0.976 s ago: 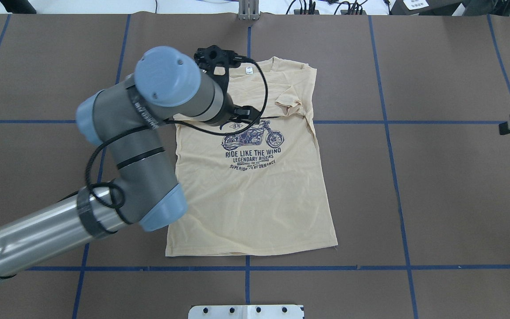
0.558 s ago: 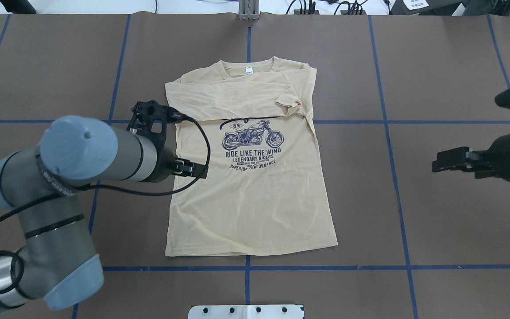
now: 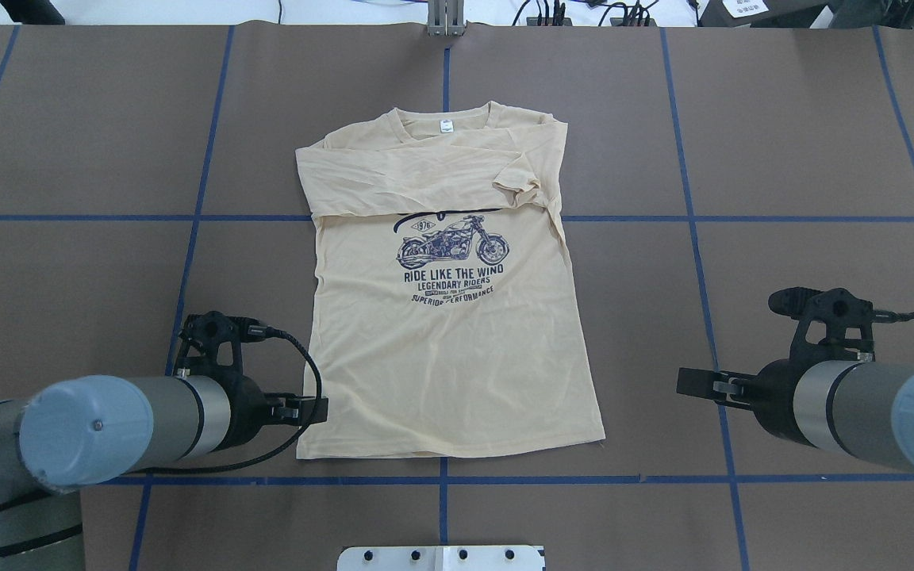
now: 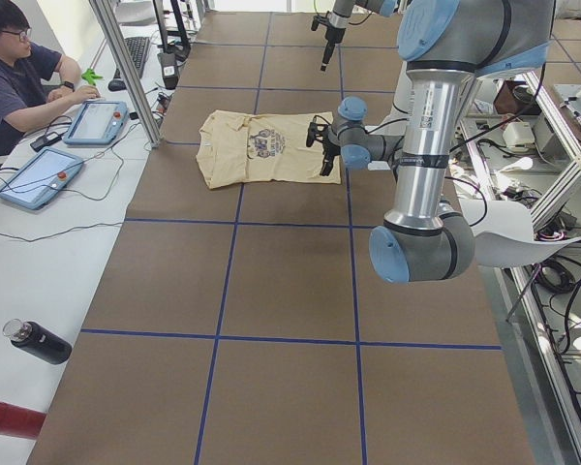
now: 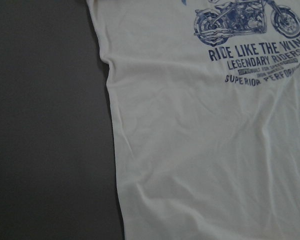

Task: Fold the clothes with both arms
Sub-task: 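Release the sleeve and move both grippers to the shirt hem, then grasp the hem corners with the left and right grippers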

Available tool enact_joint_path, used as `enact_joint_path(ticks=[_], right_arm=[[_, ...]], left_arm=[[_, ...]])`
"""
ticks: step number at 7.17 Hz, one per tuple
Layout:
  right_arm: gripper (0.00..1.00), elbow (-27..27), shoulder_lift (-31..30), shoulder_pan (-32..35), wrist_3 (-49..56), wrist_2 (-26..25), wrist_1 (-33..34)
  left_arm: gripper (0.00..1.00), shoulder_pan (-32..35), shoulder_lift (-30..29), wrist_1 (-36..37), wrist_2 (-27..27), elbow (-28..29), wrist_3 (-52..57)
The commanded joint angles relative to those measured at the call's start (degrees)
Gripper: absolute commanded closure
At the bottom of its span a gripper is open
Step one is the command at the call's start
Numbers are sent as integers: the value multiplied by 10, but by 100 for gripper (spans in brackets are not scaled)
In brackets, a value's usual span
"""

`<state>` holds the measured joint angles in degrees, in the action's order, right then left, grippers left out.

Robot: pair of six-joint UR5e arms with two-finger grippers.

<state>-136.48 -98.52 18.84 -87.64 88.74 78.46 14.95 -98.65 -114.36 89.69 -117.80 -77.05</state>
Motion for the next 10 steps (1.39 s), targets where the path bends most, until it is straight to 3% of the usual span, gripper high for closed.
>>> enact_joint_path(ticks=[1, 2, 10], right_arm=[[0, 2, 5, -17, -8, -18, 0], [0, 3, 6, -17, -8, -21, 0], [0, 6, 6, -19, -8, -22, 1]], left_arm=[[28, -39, 12, -10, -28, 7, -49], [38, -40, 8, -10, -27, 19, -49], [55, -51, -15, -10, -26, 60, -49]])
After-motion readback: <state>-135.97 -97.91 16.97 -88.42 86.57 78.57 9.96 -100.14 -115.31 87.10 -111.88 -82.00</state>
